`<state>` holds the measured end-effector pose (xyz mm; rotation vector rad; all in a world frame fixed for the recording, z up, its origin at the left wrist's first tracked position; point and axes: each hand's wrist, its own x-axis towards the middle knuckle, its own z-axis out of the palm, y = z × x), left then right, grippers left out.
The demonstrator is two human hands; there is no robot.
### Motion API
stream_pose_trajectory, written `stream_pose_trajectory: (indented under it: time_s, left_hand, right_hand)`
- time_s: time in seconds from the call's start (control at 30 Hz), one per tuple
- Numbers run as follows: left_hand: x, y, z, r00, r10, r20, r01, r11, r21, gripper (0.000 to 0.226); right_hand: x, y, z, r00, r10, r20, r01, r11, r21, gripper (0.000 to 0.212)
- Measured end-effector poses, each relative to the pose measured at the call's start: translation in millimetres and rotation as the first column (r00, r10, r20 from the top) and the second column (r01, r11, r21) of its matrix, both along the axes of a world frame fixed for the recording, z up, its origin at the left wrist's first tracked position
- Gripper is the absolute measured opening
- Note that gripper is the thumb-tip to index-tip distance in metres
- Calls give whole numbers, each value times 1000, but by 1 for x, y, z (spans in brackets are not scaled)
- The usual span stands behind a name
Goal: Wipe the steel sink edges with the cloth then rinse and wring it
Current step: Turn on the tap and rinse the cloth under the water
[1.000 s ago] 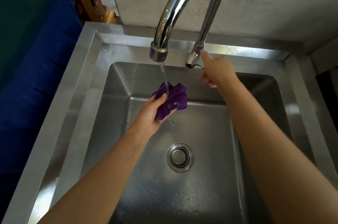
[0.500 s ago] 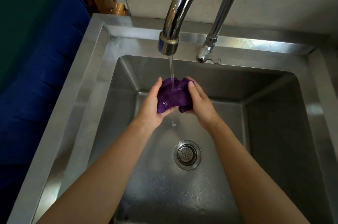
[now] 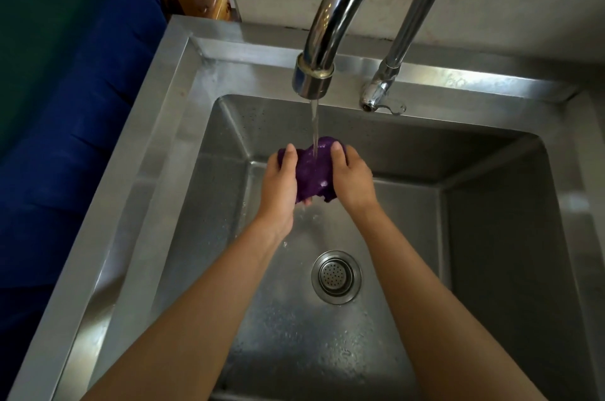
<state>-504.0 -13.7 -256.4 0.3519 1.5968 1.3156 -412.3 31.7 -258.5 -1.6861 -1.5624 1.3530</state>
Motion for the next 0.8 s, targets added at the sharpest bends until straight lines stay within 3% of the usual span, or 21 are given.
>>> stream_pose_trajectory:
  time_s: [0.1,0.13,0.23,0.33,0.43,0.5,0.57,0.67,0.73,0.8]
  left_hand:
    - [-4,-2,-6,995,-25,94,29,999,-36,19]
    - [-5,-1,-7,989,-27,144,38,997,-71,23]
    - [0,2,-14,970,34,240,3,989,-150,37]
    - [11,2,-18,975,99,201,-60,979,-193,46]
    - [15,3,-12,997,79,22,-73,972,-222,42]
    - [19,-3,-9,995,47,-93,-62,985,-163,35]
    - [19,-12,-11,989,9,-146,-21,996,-81,26]
    - [9,-20,-18,992,-39,-119,29,996,-81,19]
    - [1,-19,-23,997,-10,-73,2,995,-99,18]
    - [-6,-18,-26,998,61,0,-61,993,-99,18]
  right_hand:
    - [8,-5,5,985,130,-113,-114,984,135,36]
    - [7,-9,7,976,201,-86,-181,964,193,36]
    - [-9,-28,22,903,331,276,-402,876,267,33]
    - [-17,-15,28,859,192,474,-296,942,155,43]
    - [-16,7,13,931,119,346,-103,993,-64,44]
    - [-12,10,1,977,52,208,-20,988,-151,44]
    - [-4,8,-8,995,45,94,-27,982,-185,43]
    - [12,4,-15,992,120,26,-114,978,-177,45]
    - [21,2,-19,986,149,81,-141,985,-101,46]
    - [27,-3,-25,956,116,268,-122,993,4,44]
